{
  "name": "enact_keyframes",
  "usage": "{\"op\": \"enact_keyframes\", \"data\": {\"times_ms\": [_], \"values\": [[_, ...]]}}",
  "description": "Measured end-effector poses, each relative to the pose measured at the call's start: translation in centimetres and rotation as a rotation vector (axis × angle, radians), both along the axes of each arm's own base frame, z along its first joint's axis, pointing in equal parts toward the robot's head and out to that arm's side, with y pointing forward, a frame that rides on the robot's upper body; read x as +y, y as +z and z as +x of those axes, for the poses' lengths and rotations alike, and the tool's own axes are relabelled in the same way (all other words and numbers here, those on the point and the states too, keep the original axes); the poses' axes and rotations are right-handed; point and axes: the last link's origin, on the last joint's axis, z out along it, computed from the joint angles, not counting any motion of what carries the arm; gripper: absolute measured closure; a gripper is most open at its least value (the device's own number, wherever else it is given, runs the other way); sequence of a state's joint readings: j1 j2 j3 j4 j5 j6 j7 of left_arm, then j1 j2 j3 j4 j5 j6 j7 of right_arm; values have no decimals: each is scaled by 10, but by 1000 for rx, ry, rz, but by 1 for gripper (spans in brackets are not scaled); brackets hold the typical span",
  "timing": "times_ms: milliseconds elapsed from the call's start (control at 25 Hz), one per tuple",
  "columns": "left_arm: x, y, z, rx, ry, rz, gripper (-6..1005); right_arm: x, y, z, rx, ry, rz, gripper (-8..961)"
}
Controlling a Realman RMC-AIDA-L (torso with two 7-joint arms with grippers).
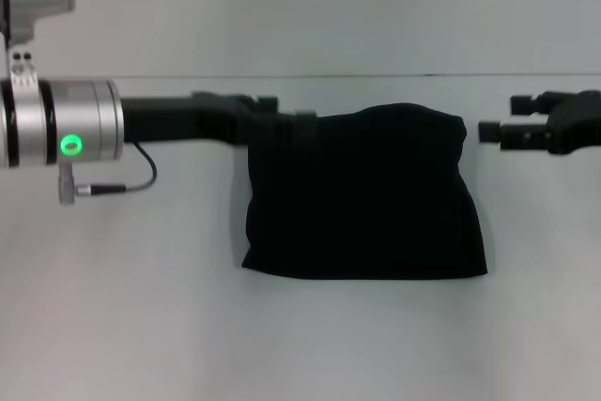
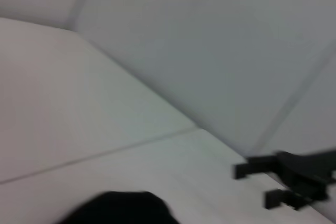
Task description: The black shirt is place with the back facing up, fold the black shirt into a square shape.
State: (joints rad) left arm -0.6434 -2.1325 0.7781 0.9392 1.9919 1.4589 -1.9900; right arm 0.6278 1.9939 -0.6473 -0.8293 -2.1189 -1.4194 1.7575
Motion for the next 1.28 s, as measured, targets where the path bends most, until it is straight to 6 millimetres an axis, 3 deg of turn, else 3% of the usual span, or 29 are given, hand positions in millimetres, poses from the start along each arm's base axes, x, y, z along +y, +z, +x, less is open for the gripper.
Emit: {"op": "enact_keyframes", "data": {"times_ms": [200,400,680,1280], "values": [[-13,-16,1,44,-203,-18,176,-6,-7,-8,-26,64,-79,73],[-2,-32,0,155,-290,47,90,5,-17,-11,-110,45,-89,71],[10,-50,-3,327,-289,38,90,14,-29,-21,-201,43,-131,68],[10,-48,-5,322,-284,49,90,16,-35,-24,-206,57,-115,69]]}}
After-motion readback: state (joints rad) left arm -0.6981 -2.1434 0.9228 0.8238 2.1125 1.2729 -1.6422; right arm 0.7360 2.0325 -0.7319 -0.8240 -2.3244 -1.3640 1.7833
